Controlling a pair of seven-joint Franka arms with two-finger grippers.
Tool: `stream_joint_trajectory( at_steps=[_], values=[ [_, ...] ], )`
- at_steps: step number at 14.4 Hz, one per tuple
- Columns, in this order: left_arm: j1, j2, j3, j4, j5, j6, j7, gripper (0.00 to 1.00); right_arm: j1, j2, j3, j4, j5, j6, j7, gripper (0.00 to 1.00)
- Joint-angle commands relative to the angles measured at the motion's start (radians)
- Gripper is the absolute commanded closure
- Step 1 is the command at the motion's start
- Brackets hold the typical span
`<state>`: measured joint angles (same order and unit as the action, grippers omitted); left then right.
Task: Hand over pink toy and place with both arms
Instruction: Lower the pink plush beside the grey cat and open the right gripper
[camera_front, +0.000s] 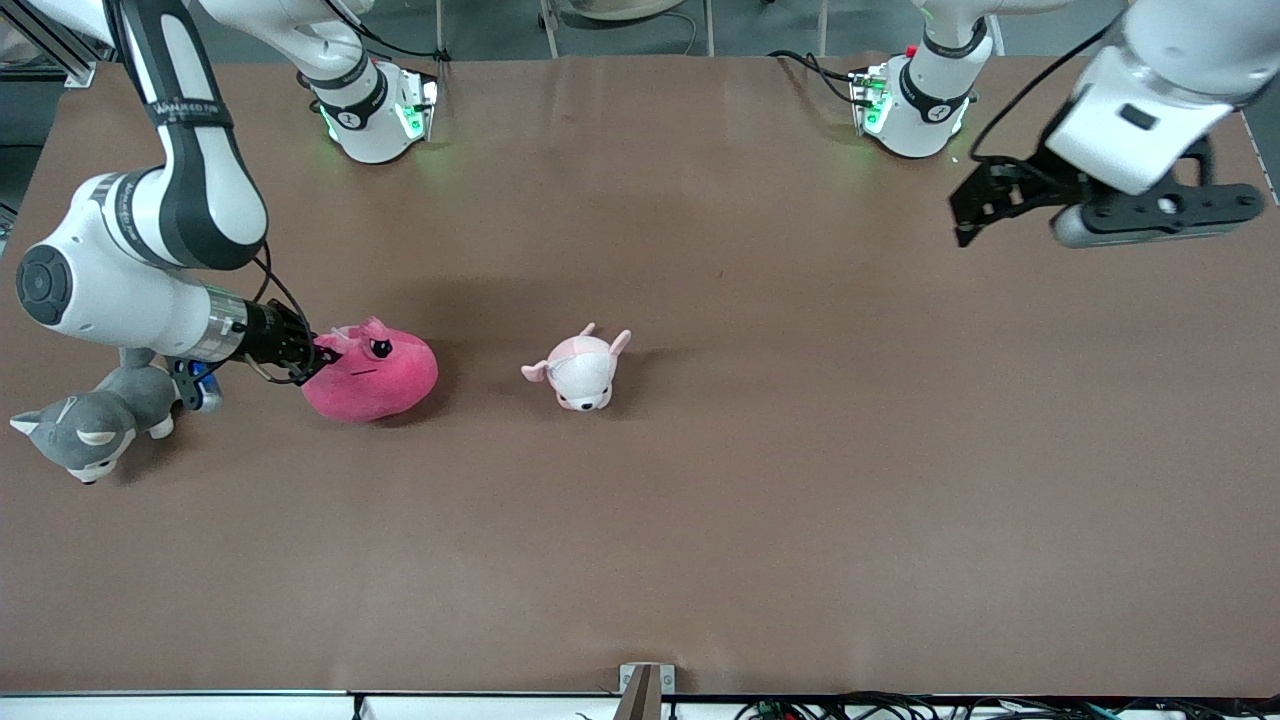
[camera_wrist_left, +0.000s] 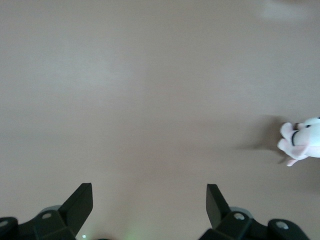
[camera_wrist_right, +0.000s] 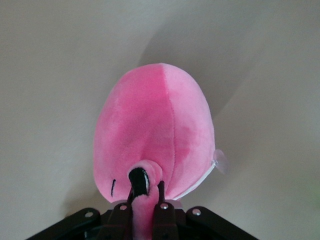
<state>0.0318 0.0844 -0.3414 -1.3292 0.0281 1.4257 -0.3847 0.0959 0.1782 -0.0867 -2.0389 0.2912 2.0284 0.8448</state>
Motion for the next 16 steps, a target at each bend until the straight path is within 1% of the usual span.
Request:
stream_joint_trajectory(
  at_steps=[1, 2, 3, 4, 5, 6, 8, 10, 14, 16],
  values=[
    [0.088, -0.063, -0.007, -0.082, -0.011, -0.004, 0.096, 0.0, -0.036, -0.055, 0.021, -0.113, -0.001, 0.062, -0.061, 0.98],
    [0.118, -0.072, -0.007, -0.102, -0.019, -0.004, 0.139, 0.0, -0.041, -0.052, 0.019, -0.122, 0.002, 0.078, -0.073, 0.92],
    [0.14, -0.075, -0.007, -0.11, -0.031, -0.004, 0.164, 0.0, -0.045, -0.051, 0.019, -0.119, 0.002, 0.076, -0.098, 0.7],
    [0.151, -0.083, -0.007, -0.117, -0.033, -0.002, 0.174, 0.0, -0.056, -0.049, 0.019, -0.116, 0.002, 0.078, -0.154, 0.33],
    [0.155, -0.087, -0.007, -0.134, -0.033, 0.002, 0.176, 0.0, -0.064, -0.049, 0.019, -0.11, 0.0, 0.084, -0.192, 0.05],
    [0.155, -0.104, -0.005, -0.149, -0.033, 0.008, 0.176, 0.0, -0.071, -0.049, 0.019, -0.089, 0.0, 0.082, -0.229, 0.0],
    [0.169, -0.11, -0.007, -0.159, -0.033, 0.021, 0.178, 0.0, -0.073, -0.049, 0.018, -0.04, -0.009, 0.072, -0.308, 0.0],
    [0.172, -0.118, -0.005, -0.18, -0.037, 0.022, 0.225, 0.0, -0.081, -0.049, 0.016, 0.021, -0.023, 0.053, -0.438, 0.0],
    [0.186, -0.111, -0.005, -0.165, -0.042, 0.03, 0.251, 0.0, -0.078, -0.037, 0.019, 0.234, -0.208, -0.121, -0.637, 0.0],
    [0.178, -0.106, -0.014, -0.153, -0.028, 0.032, 0.248, 0.0, -0.079, -0.037, 0.019, 0.305, -0.25, -0.178, -0.737, 0.0]
  ],
)
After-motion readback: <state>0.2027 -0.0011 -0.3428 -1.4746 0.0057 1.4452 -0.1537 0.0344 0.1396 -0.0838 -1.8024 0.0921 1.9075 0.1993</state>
